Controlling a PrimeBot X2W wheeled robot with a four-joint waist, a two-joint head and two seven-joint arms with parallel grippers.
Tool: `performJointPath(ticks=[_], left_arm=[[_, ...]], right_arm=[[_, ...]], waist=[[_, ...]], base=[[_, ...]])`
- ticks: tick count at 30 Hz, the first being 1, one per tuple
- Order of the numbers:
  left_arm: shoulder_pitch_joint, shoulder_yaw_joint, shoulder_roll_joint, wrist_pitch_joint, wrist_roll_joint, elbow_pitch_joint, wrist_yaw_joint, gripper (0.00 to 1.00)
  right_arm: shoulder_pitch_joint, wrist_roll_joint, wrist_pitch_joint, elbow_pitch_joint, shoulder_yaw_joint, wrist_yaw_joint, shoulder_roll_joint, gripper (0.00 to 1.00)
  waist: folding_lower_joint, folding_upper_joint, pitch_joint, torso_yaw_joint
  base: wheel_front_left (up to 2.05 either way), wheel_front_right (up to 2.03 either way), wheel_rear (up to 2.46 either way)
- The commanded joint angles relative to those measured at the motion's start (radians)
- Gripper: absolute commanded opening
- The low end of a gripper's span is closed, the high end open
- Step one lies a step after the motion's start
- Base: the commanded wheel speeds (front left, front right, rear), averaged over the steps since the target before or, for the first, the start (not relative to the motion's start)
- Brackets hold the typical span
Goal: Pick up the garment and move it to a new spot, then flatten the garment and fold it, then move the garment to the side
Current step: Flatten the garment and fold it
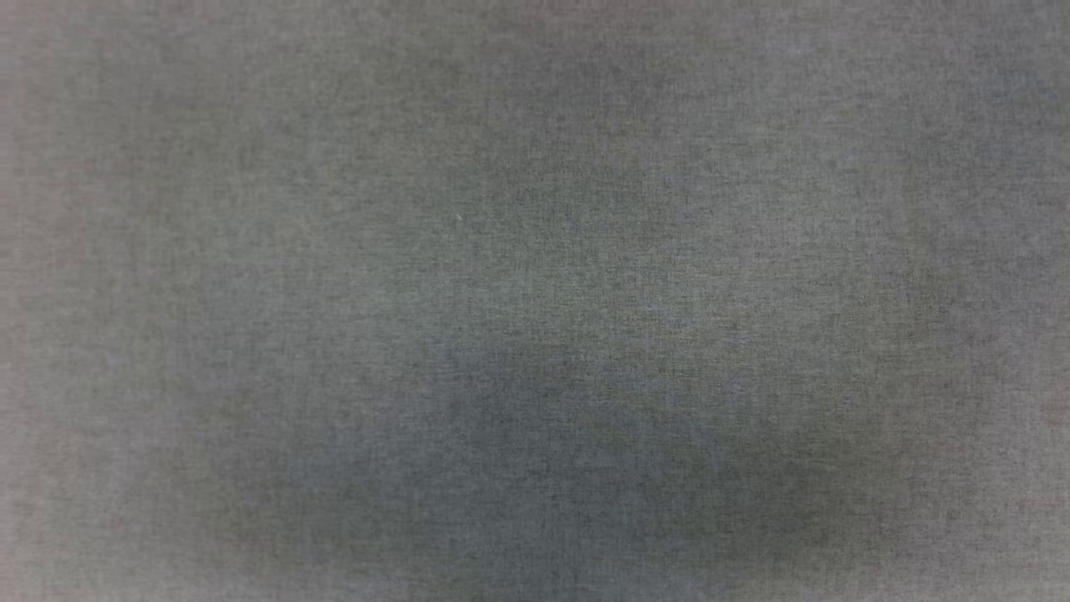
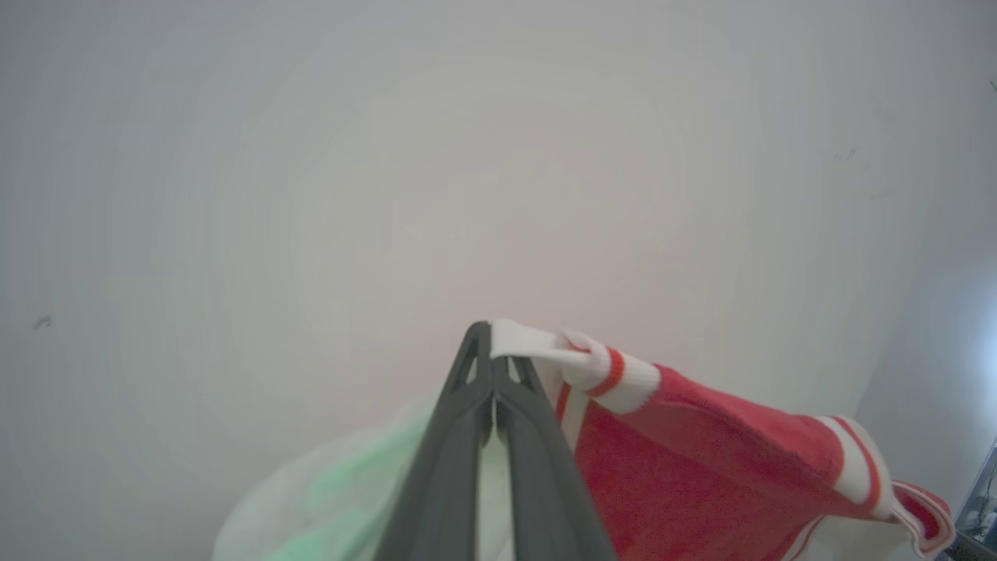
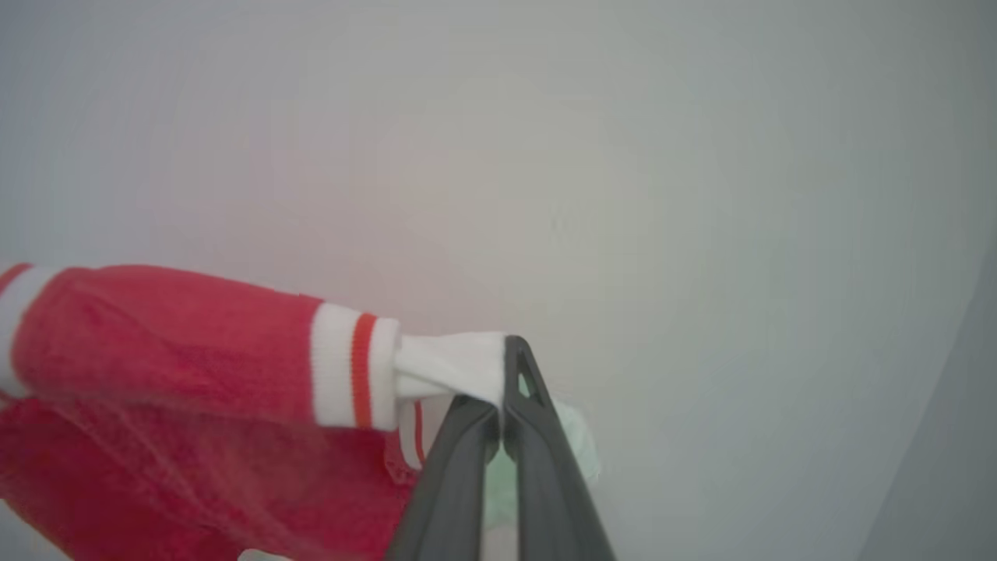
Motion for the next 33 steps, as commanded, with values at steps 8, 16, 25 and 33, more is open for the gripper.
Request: performJointPath(ticks=[8,16,25,33], left_arm=[[0.347,-0.035,0.067,-0.002,-0.034,-0.259,-0.001,0.0],[0.763,-0.008,0.181,-0.003,-0.088,-0.514,-0.001,0.0],[1.151,0.111,0.239,-0.003,-0.063,-0.695,0.0,0.0],[1.481,0.18,0.271,-0.003,0.015,-0.876,0.0,0.0]], right_arm=[[0.255,0.051,0.088,-0.185,0.109,-0.001,-0.147,0.0],[0.577,0.143,0.176,-0.521,0.174,-0.001,-0.36,0.0],[0.902,0.219,0.201,-0.793,0.128,-0.001,-0.528,0.0],[1.172,0.249,0.236,-0.953,0.092,-0.001,-0.628,0.0]], waist=[[0.0,0.0,-0.059,0.013],[0.0,0.0,-0.134,0.02],[0.0,0.0,-0.206,0.019],[0.0,0.0,-0.268,0.019]], base=[[0.0,0.0,0.0],[0.0,0.0,0.0],[0.0,0.0,0.0],[0.0,0.0,0.0]])
